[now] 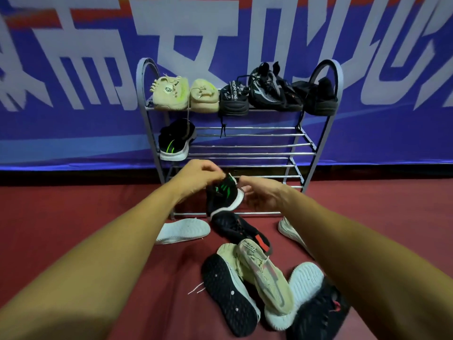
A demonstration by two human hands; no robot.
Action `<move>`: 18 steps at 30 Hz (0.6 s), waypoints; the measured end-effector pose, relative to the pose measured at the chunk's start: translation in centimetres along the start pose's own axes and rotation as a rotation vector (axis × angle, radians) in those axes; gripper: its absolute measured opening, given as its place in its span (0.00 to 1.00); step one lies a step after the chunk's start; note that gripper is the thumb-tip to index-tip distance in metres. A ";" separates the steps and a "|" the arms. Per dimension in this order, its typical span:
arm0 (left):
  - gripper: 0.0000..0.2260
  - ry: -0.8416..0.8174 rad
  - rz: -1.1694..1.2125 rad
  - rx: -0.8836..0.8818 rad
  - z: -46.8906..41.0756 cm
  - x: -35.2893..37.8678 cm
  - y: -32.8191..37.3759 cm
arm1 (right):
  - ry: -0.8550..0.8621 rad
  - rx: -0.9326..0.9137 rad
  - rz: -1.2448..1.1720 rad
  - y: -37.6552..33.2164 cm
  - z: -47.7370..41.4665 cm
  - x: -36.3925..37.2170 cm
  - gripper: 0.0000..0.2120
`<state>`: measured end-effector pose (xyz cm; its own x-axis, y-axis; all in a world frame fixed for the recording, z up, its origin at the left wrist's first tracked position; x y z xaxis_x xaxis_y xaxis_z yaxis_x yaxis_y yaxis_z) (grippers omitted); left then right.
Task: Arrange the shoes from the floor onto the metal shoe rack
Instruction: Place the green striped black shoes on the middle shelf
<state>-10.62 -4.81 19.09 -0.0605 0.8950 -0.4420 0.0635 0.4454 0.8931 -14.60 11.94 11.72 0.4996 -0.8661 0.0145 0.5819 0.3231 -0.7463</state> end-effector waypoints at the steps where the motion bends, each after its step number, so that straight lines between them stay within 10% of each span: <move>1: 0.03 0.065 -0.042 -0.061 -0.1 -0.8 -1.3 | -0.004 -0.023 -0.039 -0.1 0.3 0.0 0.08; 6: 0.12 -0.046 0.135 -0.533 3.1 0.6 -5.8 | -0.009 -0.138 -0.174 -0.8 0.7 -0.6 0.06; 18: 0.09 0.012 0.579 -0.595 0.2 1.7 -6.7 | -0.053 -0.371 -0.311 -3.3 -1.2 -0.6 0.16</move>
<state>-10.98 -6.31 12.31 -0.1906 0.9767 0.0990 -0.4497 -0.1765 0.8755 -17.61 10.90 13.36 0.3753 -0.8766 0.3013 0.4458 -0.1143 -0.8878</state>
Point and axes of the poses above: each hand's wrist, its own z-axis away from the middle knuckle, its own x-axis out of the palm, y = z × x, the point moved 8 cm from there along -z, towards the middle knuckle, and after that the axes turned 8 degrees about x, right-handed, at the moved point
